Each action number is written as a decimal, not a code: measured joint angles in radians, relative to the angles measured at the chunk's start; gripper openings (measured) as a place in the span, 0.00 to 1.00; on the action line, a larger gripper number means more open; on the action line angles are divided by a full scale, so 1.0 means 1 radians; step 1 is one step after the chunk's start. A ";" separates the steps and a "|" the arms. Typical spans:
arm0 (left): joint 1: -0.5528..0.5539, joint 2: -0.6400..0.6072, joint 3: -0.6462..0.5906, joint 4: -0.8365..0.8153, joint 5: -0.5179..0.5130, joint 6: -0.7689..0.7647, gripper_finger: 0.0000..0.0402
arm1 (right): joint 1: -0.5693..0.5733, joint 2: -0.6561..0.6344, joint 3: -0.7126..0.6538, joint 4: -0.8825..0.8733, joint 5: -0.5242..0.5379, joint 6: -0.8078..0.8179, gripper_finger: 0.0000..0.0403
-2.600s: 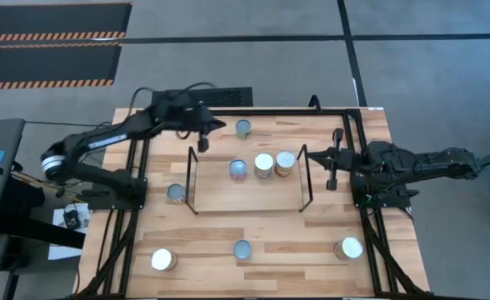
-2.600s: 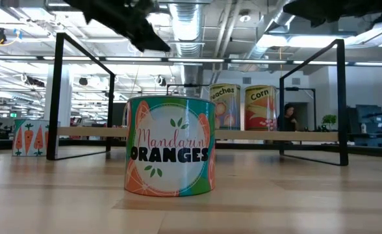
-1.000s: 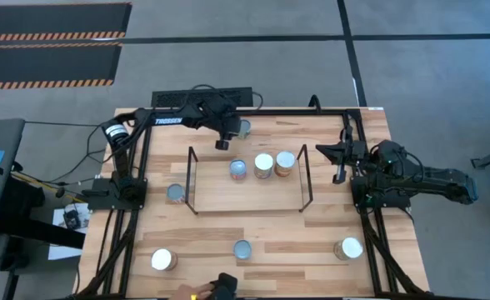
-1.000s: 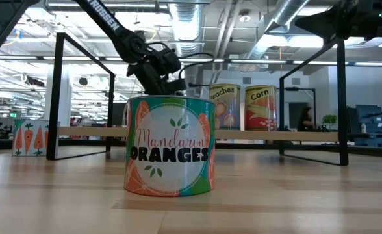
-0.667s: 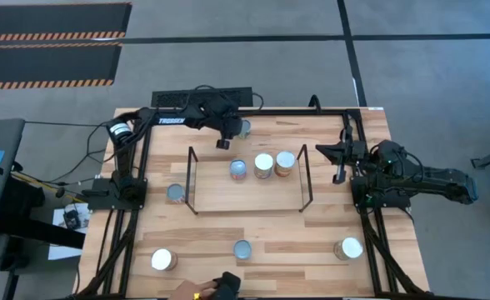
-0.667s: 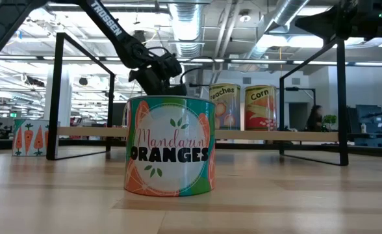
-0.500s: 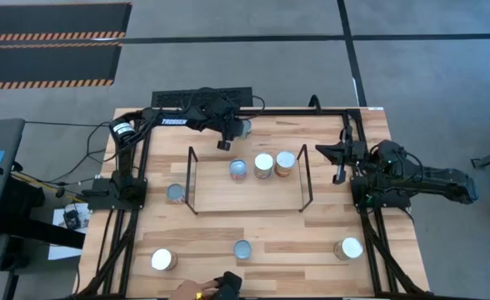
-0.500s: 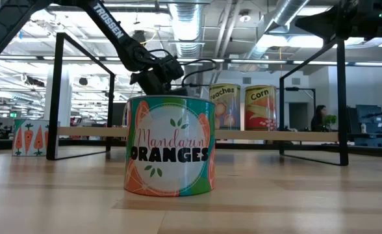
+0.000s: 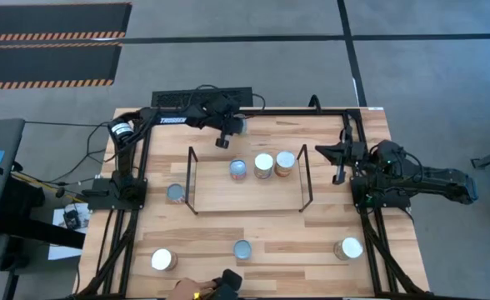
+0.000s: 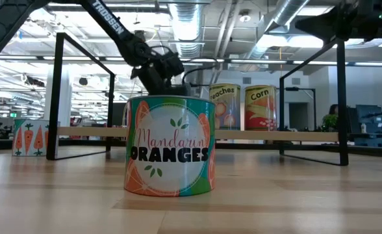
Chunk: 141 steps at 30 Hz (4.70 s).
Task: Pick and place cans onto a shelf
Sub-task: Put the canned green peas on the shelf, then put the canned oranges on the shelf
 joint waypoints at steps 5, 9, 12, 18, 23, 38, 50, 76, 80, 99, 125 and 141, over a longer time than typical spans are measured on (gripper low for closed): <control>0.001 -0.086 0.088 -0.081 0.001 -0.031 0.00 | 0.000 -0.027 0.000 -0.028 -0.037 -0.017 0.01; -0.003 -0.168 0.136 -0.176 0.013 -0.110 0.00 | 0.000 -0.060 -0.015 -0.063 -0.055 -0.010 0.01; -0.020 -0.256 0.138 -0.210 0.009 -0.154 0.00 | 0.000 -0.095 -0.055 -0.060 -0.056 -0.008 0.01; -0.115 -0.417 0.130 -0.325 -0.009 -0.301 0.00 | 0.003 -0.158 -0.134 -0.001 -0.055 0.014 0.01; -0.284 -0.475 0.130 -0.441 -0.123 -0.468 0.00 | 0.007 -0.188 -0.141 -0.005 -0.055 0.016 0.01; -0.520 -0.459 0.127 -0.721 -0.263 -0.930 0.00 | 0.007 -0.202 -0.159 0.044 -0.037 0.069 0.01; -0.529 -0.394 0.026 -0.677 -0.245 -1.050 0.00 | 0.007 -0.202 -0.158 0.051 -0.046 0.057 0.02; -0.518 -0.379 -0.137 -0.499 -0.198 -1.055 0.00 | 0.008 -0.202 -0.158 0.056 -0.051 0.035 0.01; -0.518 -0.368 -0.137 -0.495 -0.197 -1.054 0.00 | 0.008 -0.202 -0.158 0.057 -0.051 0.036 0.02; -0.518 -0.368 -0.137 -0.505 -0.205 -1.054 0.13 | 0.008 -0.202 -0.158 0.056 -0.053 0.035 0.02; -0.517 -0.406 -0.128 -0.582 -0.253 -1.038 0.13 | 0.008 -0.202 -0.158 0.055 -0.054 0.036 0.02; -0.571 -0.630 -0.025 -0.491 -0.195 -0.918 0.11 | 0.014 -0.202 -0.158 0.053 -0.052 0.020 0.02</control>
